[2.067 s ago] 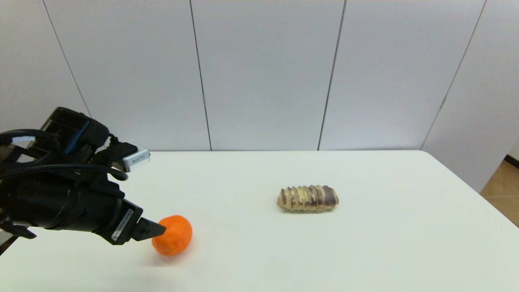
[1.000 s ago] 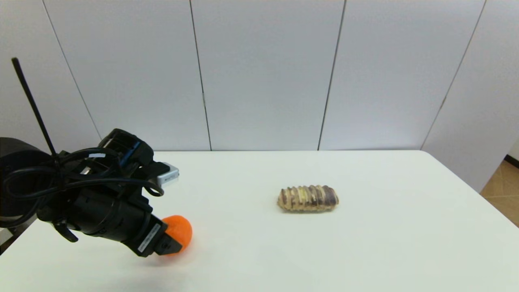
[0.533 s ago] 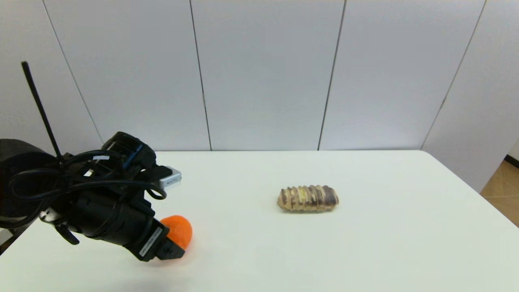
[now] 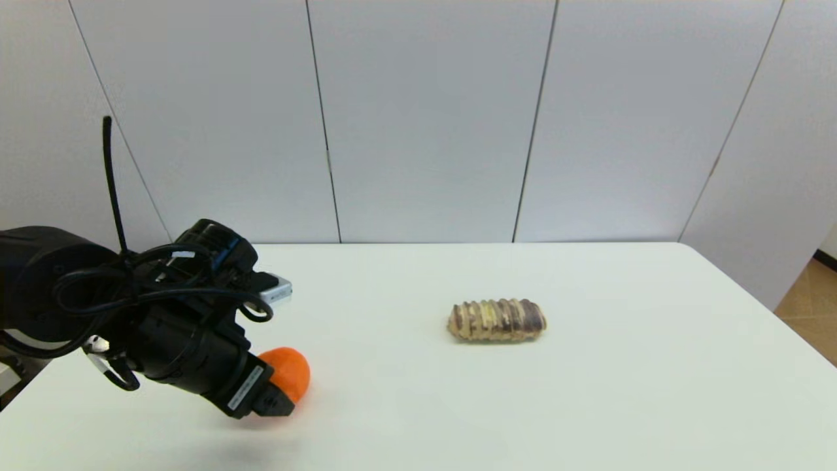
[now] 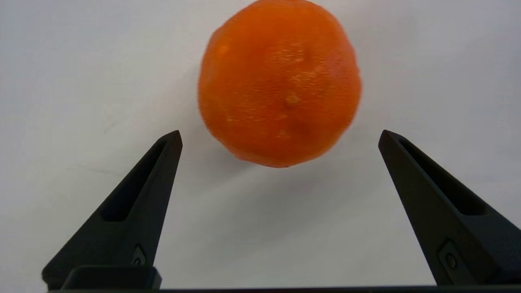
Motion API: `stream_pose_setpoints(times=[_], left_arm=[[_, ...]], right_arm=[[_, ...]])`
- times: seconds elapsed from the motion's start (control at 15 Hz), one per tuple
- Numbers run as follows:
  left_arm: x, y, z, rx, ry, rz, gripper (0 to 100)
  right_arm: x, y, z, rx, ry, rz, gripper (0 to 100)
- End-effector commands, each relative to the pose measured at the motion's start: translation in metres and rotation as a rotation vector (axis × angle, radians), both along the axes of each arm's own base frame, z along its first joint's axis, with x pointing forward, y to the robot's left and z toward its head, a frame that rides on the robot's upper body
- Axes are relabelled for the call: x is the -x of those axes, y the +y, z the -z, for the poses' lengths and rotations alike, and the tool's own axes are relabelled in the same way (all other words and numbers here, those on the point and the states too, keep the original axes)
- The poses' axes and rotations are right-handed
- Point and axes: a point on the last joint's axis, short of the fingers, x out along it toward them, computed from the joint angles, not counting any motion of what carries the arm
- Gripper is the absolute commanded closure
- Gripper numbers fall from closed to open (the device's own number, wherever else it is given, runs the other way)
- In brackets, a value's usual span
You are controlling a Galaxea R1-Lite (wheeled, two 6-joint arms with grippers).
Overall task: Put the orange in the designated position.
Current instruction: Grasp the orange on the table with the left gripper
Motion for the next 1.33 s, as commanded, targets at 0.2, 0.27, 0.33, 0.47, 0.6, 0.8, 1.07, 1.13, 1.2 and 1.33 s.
stream_pose_setpoints(times=[0.2, 0.27, 0.33, 0.47, 0.6, 0.8, 1.07, 1.13, 1.2, 1.33], left_arm=[[-0.017, -0.006, 0.004, -0.039, -0.01, -0.018, 0], [-0.021, -0.007, 0.005, -0.039, -0.01, -0.018, 0], [-0.026, -0.01, 0.005, -0.038, -0.012, -0.016, 0], [-0.03, -0.012, 0.008, -0.038, -0.009, -0.014, 0], [-0.034, -0.014, 0.013, -0.045, 0.008, -0.014, 0], [-0.036, -0.015, 0.018, -0.051, 0.026, -0.013, 0], [-0.038, -0.016, 0.024, -0.059, 0.046, -0.012, 0], [-0.04, -0.017, 0.026, -0.062, 0.051, -0.012, 0], [-0.04, -0.017, 0.027, -0.064, 0.055, -0.012, 0], [-0.041, -0.018, 0.03, -0.065, 0.062, -0.01, 0]], right_arm=[[0.0, 0.0, 0.0, 0.0, 0.002, 0.0, 0], [0.0, 0.0, 0.0, 0.0, 0.002, 0.0, 0], [0.0, 0.0, 0.0, 0.0, 0.002, 0.0, 0], [0.0, 0.0, 0.0, 0.0, 0.002, 0.0, 0], [0.0, 0.0, 0.0, 0.0, 0.002, 0.0, 0], [0.0, 0.0, 0.0, 0.0, 0.002, -0.001, 0], [0.0, 0.0, 0.0, 0.0, 0.002, 0.0, 0], [0.0, 0.0, 0.0, 0.0, 0.002, 0.0, 0], [0.0, 0.0, 0.0, 0.0, 0.002, 0.0, 0], [0.0, 0.0, 0.0, 0.0, 0.002, -0.001, 0]])
